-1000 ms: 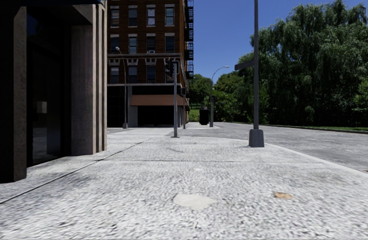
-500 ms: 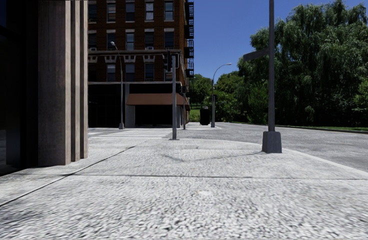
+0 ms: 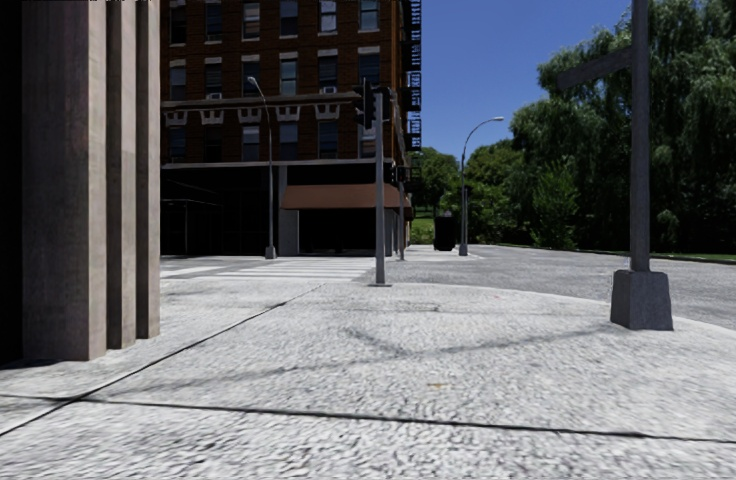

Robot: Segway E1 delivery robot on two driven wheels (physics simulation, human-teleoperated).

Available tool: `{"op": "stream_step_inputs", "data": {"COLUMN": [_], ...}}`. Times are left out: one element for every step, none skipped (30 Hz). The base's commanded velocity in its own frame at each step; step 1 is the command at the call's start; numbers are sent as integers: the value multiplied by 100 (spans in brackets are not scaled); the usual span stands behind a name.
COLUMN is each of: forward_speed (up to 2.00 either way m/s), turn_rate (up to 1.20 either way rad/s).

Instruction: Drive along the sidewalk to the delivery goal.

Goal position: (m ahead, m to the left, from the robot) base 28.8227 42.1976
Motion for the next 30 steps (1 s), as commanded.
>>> {"op": "stream_step_inputs", "data": {"forward_speed": [200, 200, 200, 200, 200, 200, 200, 200, 200, 200, 200, 200, 200, 200, 200, 200, 200, 200, 200, 200, 200, 200, 200, 200, 200, 200, 200, 200, 200, 200], "turn_rate": [39, 39, 39, 39, 39, 39, 39, 39, 39, 38, 38, 37, 37, 37, 37, 37, 37, 37, 37, 37, 37, 37, 37, 37, 37, 37, 37, 37, 37, 37]}}
